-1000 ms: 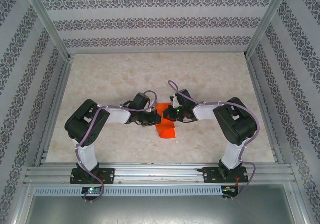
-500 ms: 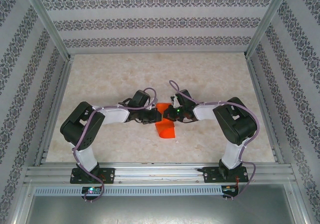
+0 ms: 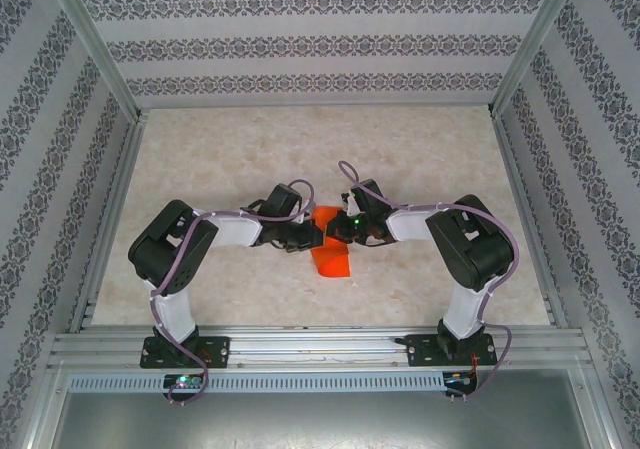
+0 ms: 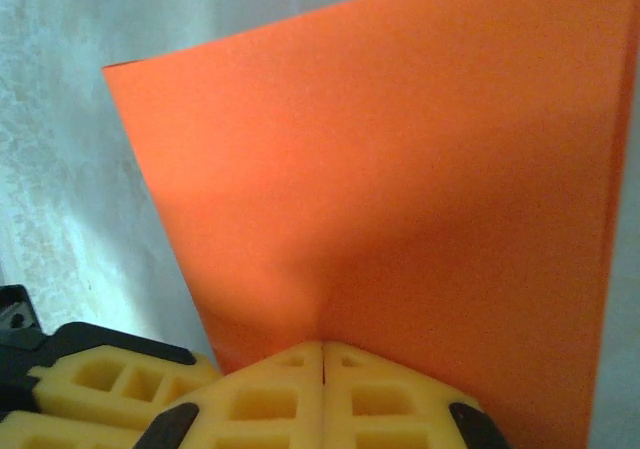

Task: Fold a paper plane with a square sheet of paper (fold left side to right side)
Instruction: First fold the square sheet of paper in half at the center of the table.

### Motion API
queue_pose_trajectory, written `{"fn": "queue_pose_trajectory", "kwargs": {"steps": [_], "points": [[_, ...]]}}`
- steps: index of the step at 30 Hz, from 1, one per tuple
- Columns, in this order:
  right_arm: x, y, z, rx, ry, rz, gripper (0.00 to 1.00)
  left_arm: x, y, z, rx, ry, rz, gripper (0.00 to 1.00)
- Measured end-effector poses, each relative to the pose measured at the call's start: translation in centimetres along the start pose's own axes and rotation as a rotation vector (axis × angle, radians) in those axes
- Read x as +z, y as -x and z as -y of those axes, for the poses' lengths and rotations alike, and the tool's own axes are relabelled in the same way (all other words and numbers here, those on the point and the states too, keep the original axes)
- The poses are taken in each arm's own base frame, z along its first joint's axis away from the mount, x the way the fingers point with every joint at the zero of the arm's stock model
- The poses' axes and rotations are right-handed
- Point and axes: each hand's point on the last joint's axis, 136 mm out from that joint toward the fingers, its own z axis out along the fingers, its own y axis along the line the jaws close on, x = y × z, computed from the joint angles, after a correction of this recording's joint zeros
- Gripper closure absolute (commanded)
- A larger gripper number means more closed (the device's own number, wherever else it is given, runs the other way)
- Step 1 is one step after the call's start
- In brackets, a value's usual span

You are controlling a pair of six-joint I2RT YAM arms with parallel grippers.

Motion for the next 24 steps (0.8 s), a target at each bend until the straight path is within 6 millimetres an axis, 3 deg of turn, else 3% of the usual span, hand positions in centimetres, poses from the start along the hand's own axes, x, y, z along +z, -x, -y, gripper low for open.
{"fn": "queue_pose_trajectory", "kwargs": {"steps": [13, 24], "points": [[0.0, 0.0, 0.0, 0.001, -0.004, 0.000, 1.00, 0.1, -0.8, -0.4, 0.008, -0.003, -0.001, 0.88], [0.1, -0.2, 0.0, 0.004, -0.004, -0.002, 1.00, -0.1, -3.6, -0.3, 0.050, 0.008, -0.037, 0.88]]}}
